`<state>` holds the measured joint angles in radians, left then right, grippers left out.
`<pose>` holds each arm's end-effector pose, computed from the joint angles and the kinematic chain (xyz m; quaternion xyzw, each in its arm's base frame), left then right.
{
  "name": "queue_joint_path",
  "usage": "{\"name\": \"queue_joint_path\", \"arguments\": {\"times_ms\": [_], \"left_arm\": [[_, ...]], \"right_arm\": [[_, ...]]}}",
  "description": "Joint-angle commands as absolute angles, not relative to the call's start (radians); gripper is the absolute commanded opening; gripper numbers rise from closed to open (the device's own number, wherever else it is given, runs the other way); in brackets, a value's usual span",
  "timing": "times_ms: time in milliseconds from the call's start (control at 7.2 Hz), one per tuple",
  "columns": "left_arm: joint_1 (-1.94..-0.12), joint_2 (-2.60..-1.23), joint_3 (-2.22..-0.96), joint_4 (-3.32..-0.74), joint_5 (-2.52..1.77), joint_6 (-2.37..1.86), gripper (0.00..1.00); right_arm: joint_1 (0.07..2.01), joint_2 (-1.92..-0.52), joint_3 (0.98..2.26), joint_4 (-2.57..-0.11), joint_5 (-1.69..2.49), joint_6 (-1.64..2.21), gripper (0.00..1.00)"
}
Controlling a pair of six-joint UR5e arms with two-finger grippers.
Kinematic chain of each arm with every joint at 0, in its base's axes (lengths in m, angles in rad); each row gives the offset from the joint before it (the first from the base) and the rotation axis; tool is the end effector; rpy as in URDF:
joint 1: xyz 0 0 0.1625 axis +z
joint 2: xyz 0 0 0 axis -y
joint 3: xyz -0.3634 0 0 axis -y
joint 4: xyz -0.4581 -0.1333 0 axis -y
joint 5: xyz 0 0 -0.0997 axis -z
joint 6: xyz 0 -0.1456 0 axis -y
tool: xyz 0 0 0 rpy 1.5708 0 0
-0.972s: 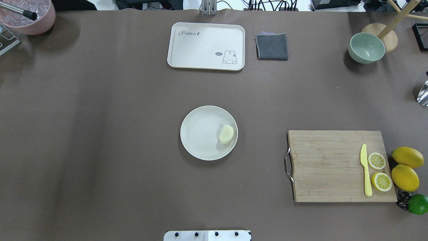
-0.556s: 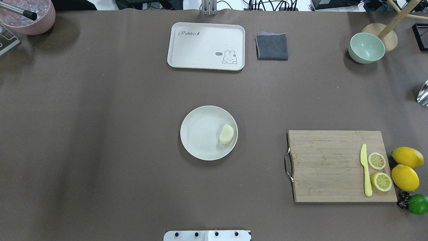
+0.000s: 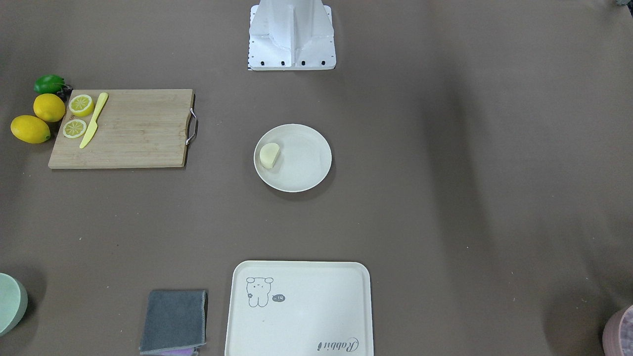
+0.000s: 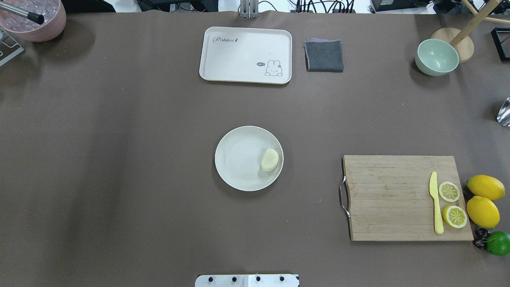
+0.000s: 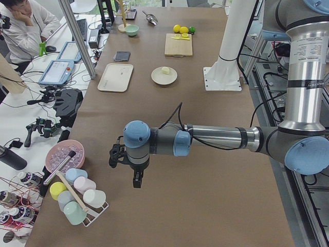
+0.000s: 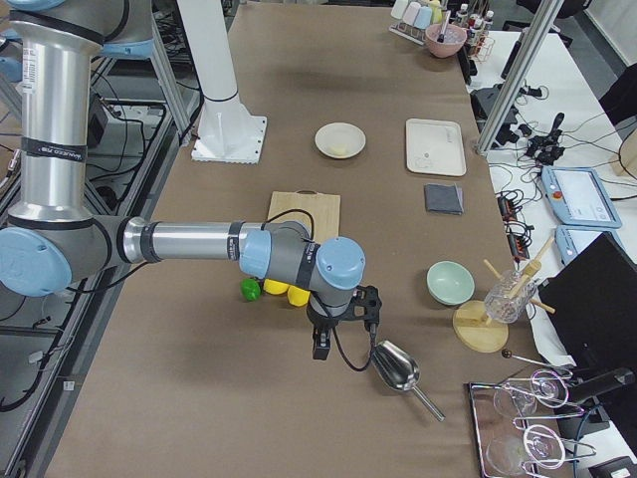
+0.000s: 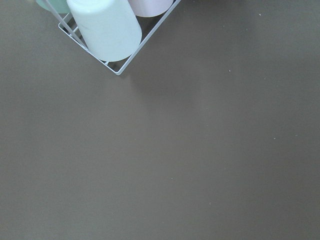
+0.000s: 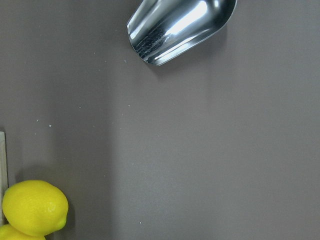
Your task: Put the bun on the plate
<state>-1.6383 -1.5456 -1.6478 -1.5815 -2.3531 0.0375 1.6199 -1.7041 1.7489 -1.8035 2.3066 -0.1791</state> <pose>-0.0680 -0.5510 0.5989 0.0488 0.3790 -0.0019 0.9241 0.0594 -0.4848 0.6268 -0.0462 -0.3657 -0.0267 0.9292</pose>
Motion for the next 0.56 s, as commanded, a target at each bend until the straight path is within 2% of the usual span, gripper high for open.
{"name": "queue_joint_path", "arguments": {"times_ms": [0,417], "left_arm": [[-1.638,-1.546,-1.649,-1.582,-2.353,0.038,0.98],[-1.629,-1.555,-1.647,-1.577,-2.353,0.035,0.98]], "right_arm": [[1.623,-1.718,1.741,-1.795,2.284,-0.179,1.0],[1.628,-1.718,1.752,-1.793,2.28,-0.187,1.0]]}}
